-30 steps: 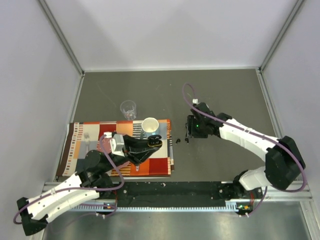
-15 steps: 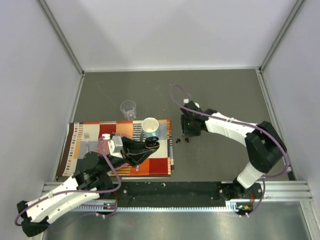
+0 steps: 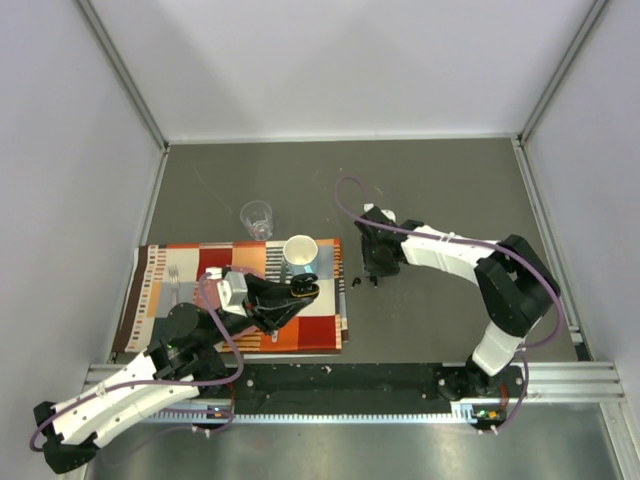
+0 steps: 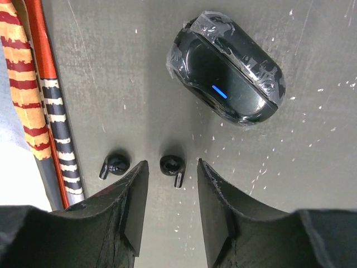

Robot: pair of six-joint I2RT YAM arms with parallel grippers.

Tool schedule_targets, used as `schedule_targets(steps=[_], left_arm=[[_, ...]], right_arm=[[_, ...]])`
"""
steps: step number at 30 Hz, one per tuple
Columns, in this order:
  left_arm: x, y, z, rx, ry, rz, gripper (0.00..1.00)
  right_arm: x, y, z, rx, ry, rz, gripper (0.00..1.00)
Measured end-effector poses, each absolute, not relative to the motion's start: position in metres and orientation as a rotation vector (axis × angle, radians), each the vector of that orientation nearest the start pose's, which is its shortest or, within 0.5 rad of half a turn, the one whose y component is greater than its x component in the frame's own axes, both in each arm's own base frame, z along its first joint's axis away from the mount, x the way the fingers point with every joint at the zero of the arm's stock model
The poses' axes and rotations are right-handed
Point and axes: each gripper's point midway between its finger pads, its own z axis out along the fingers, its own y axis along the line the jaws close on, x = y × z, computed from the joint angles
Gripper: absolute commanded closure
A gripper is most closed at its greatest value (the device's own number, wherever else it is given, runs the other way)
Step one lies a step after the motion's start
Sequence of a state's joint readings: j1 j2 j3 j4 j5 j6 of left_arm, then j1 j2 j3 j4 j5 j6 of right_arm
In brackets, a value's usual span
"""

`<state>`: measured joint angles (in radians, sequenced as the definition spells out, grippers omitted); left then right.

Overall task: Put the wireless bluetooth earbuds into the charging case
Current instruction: Pick up the earbud from the center of the board.

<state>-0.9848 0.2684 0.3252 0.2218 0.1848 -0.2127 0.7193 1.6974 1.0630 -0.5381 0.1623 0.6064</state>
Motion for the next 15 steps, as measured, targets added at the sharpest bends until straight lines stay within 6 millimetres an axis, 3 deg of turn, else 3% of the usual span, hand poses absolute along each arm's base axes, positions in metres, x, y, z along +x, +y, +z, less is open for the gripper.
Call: schedule_targets(steps=[15], left_arm=[[0.107,-0.232,0.284,0.668,1.217,-1.124,1.00]], right_arm=[[0.266,0.227,0.021,-0.114,2.750,0.125,0.65]])
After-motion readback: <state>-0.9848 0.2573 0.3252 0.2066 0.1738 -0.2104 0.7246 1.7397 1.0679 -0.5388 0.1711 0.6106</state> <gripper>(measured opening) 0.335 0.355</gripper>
